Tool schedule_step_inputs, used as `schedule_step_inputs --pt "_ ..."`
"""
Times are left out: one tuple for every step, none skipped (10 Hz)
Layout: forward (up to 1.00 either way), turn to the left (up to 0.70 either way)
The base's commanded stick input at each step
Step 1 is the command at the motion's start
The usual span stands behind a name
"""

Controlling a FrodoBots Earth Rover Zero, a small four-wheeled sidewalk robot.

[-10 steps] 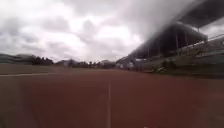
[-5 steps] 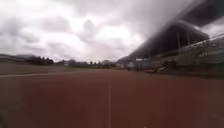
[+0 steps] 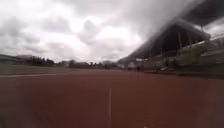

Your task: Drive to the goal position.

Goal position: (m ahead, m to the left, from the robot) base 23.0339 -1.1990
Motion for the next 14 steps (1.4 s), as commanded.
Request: schedule_step_inputs --pt "0.7 0.0" --pt "0.7 0.0" --pt "0.7 0.0" --pt "0.7 0.0" --pt "0.7 0.0" --pt "0.7 0.0" --pt "0.7 0.0" --pt "0.7 0.0" --pt "0.7 0.0" --pt "0.7 0.0" --pt "0.7 0.0" --pt "0.7 0.0" --pt "0.7 0.0" --pt "0.7 0.0"
